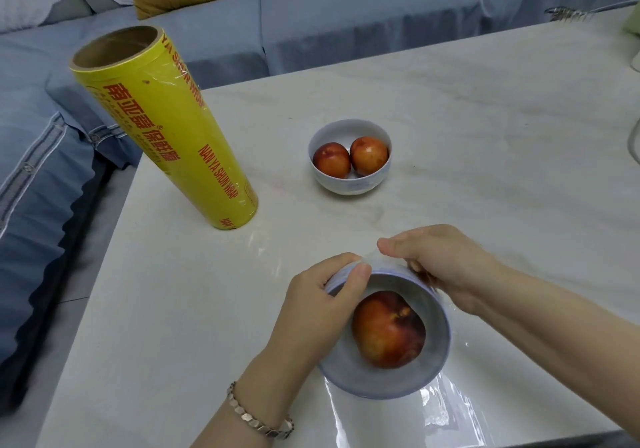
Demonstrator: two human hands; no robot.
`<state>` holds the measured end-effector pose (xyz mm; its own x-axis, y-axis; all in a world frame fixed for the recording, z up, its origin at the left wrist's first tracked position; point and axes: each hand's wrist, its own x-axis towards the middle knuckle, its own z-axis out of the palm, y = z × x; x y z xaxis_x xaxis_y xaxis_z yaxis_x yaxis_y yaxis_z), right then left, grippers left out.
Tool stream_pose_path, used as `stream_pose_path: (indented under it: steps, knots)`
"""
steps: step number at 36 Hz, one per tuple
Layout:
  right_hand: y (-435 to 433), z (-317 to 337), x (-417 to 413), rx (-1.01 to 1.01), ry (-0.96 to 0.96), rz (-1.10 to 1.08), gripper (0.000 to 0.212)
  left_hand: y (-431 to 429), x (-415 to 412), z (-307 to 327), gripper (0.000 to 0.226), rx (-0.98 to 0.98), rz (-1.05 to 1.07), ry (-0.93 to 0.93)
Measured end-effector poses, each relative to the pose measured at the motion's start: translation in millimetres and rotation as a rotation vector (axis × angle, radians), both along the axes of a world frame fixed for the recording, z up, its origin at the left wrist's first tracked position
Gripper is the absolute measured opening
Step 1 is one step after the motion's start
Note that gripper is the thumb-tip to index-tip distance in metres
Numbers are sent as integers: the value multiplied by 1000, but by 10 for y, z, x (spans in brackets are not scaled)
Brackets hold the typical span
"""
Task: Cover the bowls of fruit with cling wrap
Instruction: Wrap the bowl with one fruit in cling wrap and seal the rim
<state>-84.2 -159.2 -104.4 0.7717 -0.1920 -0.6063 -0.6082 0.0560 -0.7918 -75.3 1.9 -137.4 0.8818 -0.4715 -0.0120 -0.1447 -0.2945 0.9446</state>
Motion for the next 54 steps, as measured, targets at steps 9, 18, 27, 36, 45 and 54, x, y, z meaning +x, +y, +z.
stream_pose_path:
  steps: [9,18,27,36,45,54]
  knots:
    - [2,-54,9,-224,-42,141,19,-4,-42,-9,39,-25,56,29]
    - [-177,-108,-76,-201,-211,81,9,-49,0,10,22,44,93,51]
    - [-68,-7,-283,-384,-623,425,34,-31,15,-4,40,15,112,66]
    - [-47,-102,-170,-384,-377,476,63,1,17,-37,44,36,114,62]
    - [-332,-117,-320,-176,-345,198,13,96,140,55,26,60,30,155]
    - [-164,-24,-166,-170,-315,277,12,74,219,114,16,178,140,174]
